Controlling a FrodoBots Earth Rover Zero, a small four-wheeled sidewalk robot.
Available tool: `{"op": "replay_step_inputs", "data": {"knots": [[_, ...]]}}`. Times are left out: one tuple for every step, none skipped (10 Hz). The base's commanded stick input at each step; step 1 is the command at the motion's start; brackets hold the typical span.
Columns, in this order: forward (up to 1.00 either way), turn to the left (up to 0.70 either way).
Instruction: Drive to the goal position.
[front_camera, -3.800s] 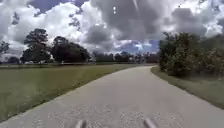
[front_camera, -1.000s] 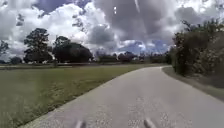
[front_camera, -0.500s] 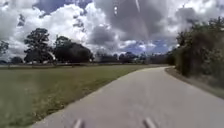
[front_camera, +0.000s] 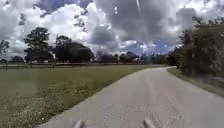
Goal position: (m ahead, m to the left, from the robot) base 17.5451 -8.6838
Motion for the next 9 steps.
{"op": "replay_step_inputs", "data": {"knots": [[0.70, 0.00], [0.70, 0.00], [0.70, 0.00], [0.70, 0.00], [0.70, 0.00], [0.70, -0.09], [0.70, -0.35], [0.70, -0.35], [0.70, -0.35]]}}
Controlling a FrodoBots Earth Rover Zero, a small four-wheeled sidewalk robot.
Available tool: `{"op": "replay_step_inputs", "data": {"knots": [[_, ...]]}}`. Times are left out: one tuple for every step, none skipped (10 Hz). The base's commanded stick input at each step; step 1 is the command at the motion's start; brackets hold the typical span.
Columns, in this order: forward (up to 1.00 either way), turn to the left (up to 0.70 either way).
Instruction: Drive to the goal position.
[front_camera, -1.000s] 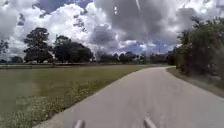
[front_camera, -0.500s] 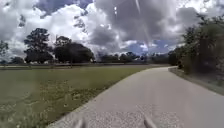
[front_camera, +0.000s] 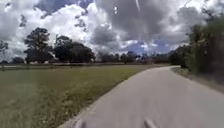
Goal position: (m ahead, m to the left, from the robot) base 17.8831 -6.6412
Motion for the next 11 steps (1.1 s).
{"op": "replay_step_inputs", "data": {"knots": [[0.70, -0.35], [0.70, -0.35], [0.70, -0.35], [0.70, -0.35], [0.70, -0.35], [0.70, -0.35], [0.70, -0.35], [0.70, -0.30], [0.70, -0.04], [0.70, 0.00], [0.70, 0.00]]}}
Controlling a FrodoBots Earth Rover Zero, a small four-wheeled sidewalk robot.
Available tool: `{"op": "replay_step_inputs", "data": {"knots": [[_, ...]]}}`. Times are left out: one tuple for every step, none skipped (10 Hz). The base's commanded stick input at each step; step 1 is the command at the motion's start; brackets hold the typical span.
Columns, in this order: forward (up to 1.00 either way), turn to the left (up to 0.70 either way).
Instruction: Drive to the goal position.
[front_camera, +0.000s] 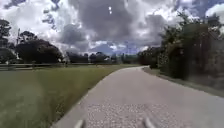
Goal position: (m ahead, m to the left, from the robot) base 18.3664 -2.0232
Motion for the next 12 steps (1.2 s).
{"op": "replay_step_inputs", "data": {"knots": [[0.70, 0.00], [0.70, 0.00], [0.70, 0.00], [0.70, 0.00], [0.70, 0.00], [0.70, 0.00], [0.70, 0.00], [0.70, 0.00], [0.70, 0.00], [0.70, 0.00], [0.70, 0.00], [0.70, 0.00]]}}
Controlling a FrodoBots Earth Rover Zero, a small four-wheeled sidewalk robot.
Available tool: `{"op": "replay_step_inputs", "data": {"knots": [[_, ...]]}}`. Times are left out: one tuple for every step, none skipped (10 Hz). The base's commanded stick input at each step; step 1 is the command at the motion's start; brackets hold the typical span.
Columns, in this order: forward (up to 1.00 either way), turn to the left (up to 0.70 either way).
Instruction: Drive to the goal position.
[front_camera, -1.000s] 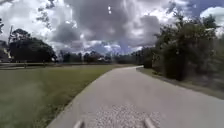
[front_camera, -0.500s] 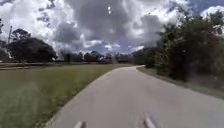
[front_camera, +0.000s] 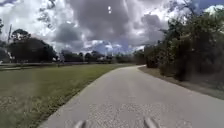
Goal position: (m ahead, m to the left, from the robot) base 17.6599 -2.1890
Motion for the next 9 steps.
{"op": "replay_step_inputs", "data": {"knots": [[0.70, 0.00], [0.70, 0.00], [0.70, 0.00], [0.70, 0.00], [0.70, 0.00], [0.70, 0.00], [0.70, 0.00], [0.70, 0.00], [0.70, 0.00]]}}
